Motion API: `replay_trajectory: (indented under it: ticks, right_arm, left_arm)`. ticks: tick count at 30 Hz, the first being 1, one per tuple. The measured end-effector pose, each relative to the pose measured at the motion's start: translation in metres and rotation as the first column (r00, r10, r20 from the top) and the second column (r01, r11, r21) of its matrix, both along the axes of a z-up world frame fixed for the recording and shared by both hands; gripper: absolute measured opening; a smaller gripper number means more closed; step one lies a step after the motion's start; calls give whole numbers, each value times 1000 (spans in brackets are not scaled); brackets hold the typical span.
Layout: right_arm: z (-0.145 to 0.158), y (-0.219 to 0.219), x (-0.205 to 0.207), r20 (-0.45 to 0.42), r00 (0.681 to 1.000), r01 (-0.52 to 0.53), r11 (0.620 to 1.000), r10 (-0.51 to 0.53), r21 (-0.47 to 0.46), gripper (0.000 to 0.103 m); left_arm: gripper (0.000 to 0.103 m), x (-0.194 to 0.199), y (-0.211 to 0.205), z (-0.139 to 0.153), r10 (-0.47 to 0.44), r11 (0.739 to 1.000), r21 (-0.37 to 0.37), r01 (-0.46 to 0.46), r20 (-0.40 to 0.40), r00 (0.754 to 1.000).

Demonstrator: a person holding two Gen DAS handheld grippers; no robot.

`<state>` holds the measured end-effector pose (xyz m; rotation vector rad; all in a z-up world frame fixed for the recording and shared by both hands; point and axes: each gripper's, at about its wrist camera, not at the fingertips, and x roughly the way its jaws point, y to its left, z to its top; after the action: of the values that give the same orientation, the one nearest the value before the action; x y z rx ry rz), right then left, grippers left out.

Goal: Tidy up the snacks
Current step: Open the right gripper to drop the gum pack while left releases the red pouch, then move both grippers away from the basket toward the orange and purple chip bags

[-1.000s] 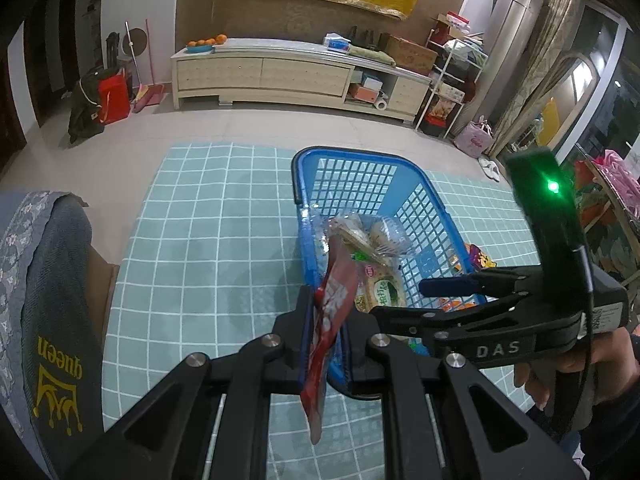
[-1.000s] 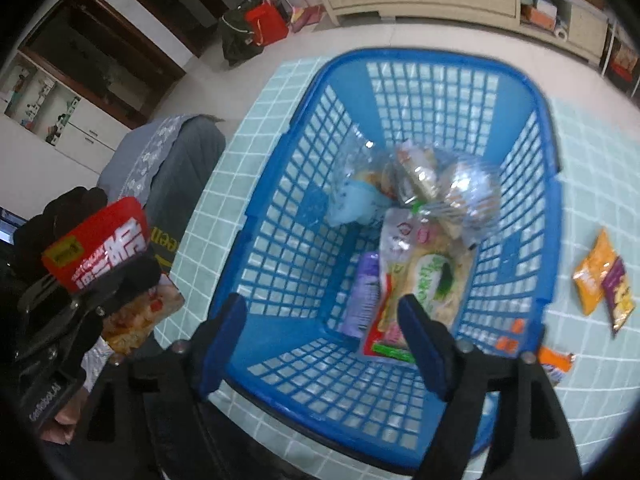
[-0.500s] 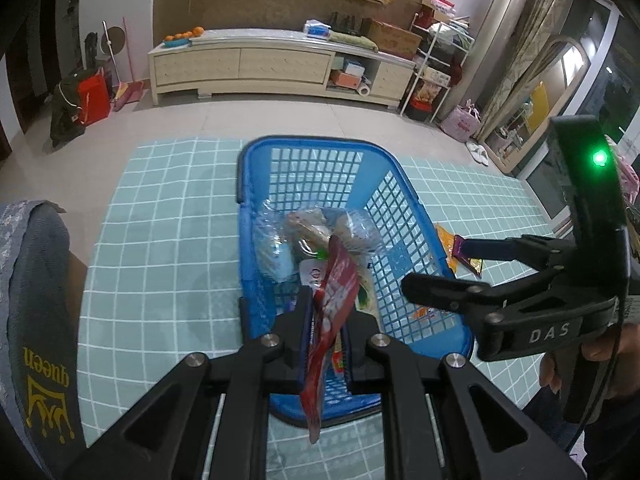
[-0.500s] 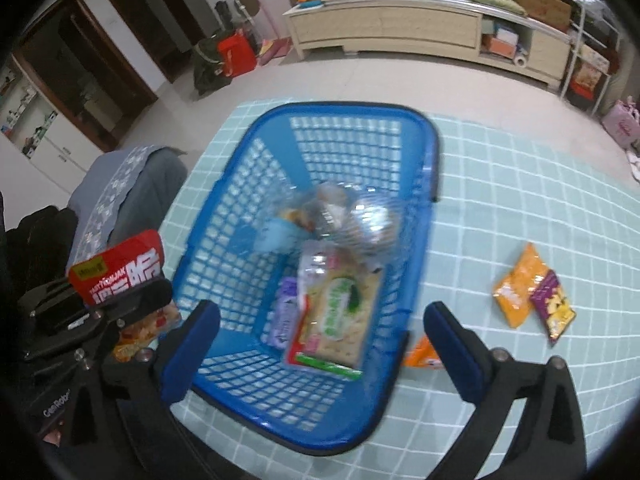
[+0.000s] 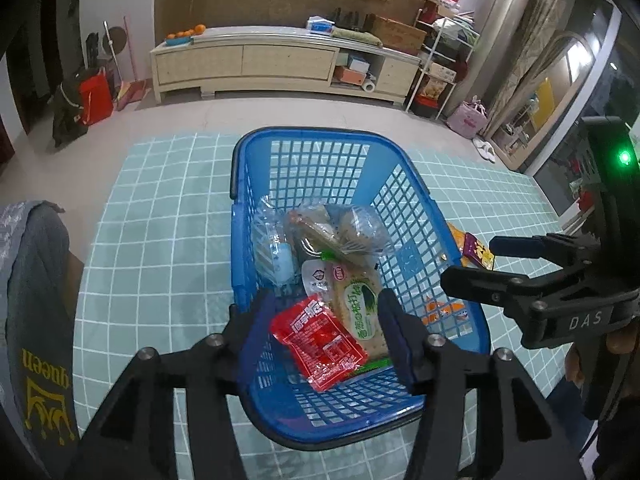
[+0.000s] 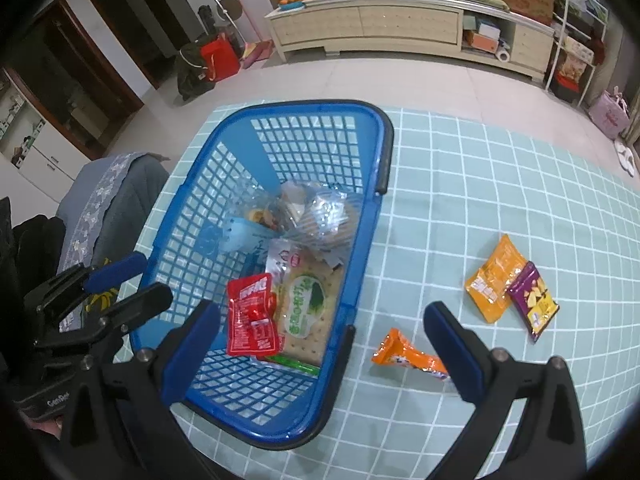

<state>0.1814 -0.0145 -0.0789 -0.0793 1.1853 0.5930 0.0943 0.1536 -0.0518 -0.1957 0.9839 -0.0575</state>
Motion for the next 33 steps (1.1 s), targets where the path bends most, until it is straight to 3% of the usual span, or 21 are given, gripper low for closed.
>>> replay_trajectory:
  ticks: [7, 9, 20, 33]
  right_arm:
    - [11, -13, -8, 28, 1000, 0, 1000, 0, -2, 103]
    - [17, -23, -13, 44, 999, 3, 1000, -3, -6, 103]
    - [42, -92, -19, 111, 992, 56, 998, -55, -14, 103]
    - [26, -172, -7, 111, 988, 113, 992, -107, -48, 103]
  left_arm:
    - [73, -7, -14, 12, -28, 999, 27, 27, 38, 999]
    - [82, -9, -22, 17, -40, 999, 38, 37, 59, 998]
    - [82, -2, -81, 37, -114, 993, 50, 110, 82, 990]
    - [82, 36, -160, 24, -218, 974, 63, 216, 23, 976]
